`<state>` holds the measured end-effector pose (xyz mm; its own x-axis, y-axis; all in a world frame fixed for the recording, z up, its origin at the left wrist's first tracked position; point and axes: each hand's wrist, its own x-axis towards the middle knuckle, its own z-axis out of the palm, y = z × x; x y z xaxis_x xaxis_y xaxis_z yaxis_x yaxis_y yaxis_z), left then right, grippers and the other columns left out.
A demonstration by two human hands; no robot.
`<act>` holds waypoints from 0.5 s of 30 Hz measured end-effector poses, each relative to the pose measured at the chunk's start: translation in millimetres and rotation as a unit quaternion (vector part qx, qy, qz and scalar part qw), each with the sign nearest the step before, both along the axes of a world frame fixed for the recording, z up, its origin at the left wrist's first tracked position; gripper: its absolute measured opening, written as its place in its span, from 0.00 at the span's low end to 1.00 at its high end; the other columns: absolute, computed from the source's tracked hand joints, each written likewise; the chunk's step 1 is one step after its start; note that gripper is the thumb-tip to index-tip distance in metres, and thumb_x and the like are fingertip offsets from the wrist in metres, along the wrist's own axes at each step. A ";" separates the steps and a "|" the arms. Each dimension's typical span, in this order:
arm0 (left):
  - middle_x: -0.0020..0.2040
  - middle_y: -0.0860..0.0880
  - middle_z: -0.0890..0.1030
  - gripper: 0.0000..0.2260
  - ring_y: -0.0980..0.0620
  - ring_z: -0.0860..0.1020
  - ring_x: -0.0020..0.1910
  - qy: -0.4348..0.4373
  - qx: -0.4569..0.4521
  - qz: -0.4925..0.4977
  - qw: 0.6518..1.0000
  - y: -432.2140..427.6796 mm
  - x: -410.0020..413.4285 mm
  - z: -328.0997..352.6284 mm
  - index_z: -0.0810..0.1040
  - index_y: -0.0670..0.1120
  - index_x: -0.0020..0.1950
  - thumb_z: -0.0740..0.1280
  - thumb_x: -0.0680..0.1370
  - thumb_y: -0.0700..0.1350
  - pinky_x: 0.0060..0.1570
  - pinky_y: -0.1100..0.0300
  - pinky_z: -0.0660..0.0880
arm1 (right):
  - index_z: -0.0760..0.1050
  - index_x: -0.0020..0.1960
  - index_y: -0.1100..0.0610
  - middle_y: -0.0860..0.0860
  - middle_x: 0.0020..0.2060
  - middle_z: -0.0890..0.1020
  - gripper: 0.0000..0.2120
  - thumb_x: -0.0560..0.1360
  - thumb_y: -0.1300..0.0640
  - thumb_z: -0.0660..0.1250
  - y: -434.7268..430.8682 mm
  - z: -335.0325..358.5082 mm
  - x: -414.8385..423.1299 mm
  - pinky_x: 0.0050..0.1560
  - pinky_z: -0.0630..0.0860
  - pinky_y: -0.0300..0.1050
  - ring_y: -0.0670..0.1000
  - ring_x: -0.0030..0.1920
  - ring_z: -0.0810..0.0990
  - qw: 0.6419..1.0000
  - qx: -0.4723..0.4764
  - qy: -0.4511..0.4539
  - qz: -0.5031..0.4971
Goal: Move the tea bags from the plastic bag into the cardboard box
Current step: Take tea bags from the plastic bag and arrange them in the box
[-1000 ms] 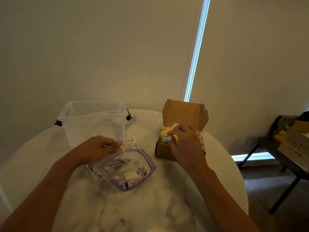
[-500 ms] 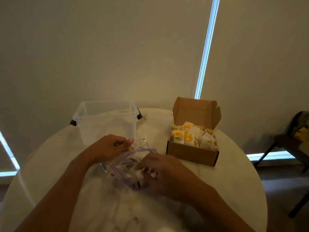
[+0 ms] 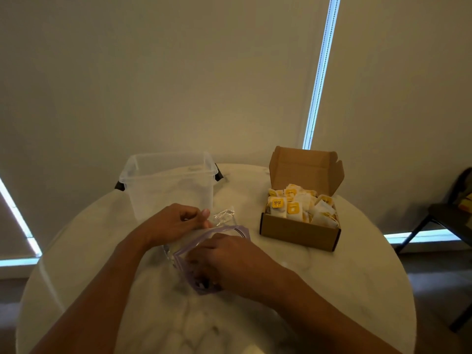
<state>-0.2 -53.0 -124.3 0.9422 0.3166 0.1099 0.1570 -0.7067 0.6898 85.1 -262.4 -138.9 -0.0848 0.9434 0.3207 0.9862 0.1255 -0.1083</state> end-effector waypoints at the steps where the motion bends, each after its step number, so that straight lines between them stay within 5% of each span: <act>1: 0.51 0.64 0.89 0.25 0.65 0.86 0.53 0.001 -0.001 0.003 1.000 0.2 -0.6 0.2 0.91 0.55 0.52 0.59 0.82 0.68 0.64 0.57 0.79 | 0.82 0.67 0.59 0.58 0.67 0.82 0.17 0.78 0.60 0.73 -0.4 0.8 -0.3 0.64 0.78 0.58 0.61 0.64 0.81 0.999 0.010 -0.031 0.001; 4: 0.49 0.63 0.90 0.24 0.66 0.86 0.51 0.002 -0.006 0.015 1.000 -2.3 -2.5 2.0 0.91 0.56 0.51 0.60 0.83 0.67 0.60 0.59 0.79 | 0.83 0.60 0.57 0.55 0.59 0.85 0.11 0.80 0.55 0.70 -9.4 4.0 -0.7 0.57 0.81 0.54 0.58 0.57 0.83 0.997 0.060 -0.047 0.004; 7: 0.51 0.63 0.90 0.23 0.66 0.86 0.52 -0.001 -0.028 0.010 1.000 -6.9 -4.7 5.2 0.91 0.55 0.48 0.60 0.84 0.64 0.57 0.64 0.76 | 0.85 0.57 0.49 0.44 0.50 0.87 0.07 0.82 0.52 0.69 -32.2 15.6 -1.8 0.49 0.79 0.39 0.44 0.47 0.83 0.973 0.144 0.173 -0.047; 10: 0.53 0.62 0.90 0.23 0.68 0.85 0.52 -0.019 -0.063 0.013 0.998 -7.8 -6.9 5.7 0.91 0.51 0.52 0.61 0.85 0.62 0.57 0.68 0.77 | 0.85 0.59 0.51 0.46 0.46 0.89 0.07 0.82 0.55 0.71 -55.7 26.2 10.7 0.44 0.84 0.42 0.47 0.44 0.88 0.894 0.165 0.403 -0.106; 12: 0.55 0.62 0.90 0.22 0.69 0.85 0.54 -0.028 -0.066 0.018 0.997 -7.8 -7.0 6.1 0.91 0.50 0.54 0.62 0.85 0.61 0.64 0.63 0.78 | 0.82 0.62 0.52 0.49 0.46 0.89 0.10 0.82 0.59 0.71 -66.3 33.4 22.2 0.44 0.84 0.42 0.50 0.45 0.89 0.850 0.156 0.489 -0.116; 15: 0.56 0.60 0.90 0.22 0.69 0.84 0.57 -0.060 -0.081 0.022 0.995 -11.8 -7.8 13.6 0.92 0.52 0.51 0.62 0.83 0.64 0.66 0.63 0.75 | 0.81 0.61 0.54 0.50 0.46 0.89 0.10 0.81 0.61 0.72 -72.8 38.2 35.6 0.44 0.84 0.41 0.51 0.46 0.89 0.835 0.140 0.519 -0.117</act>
<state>-8.0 -64.8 -110.8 0.9106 0.3792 0.1646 0.0951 -0.5797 0.8092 120.6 -335.2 -100.6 0.5527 0.7703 0.3182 0.3807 0.1064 -0.9186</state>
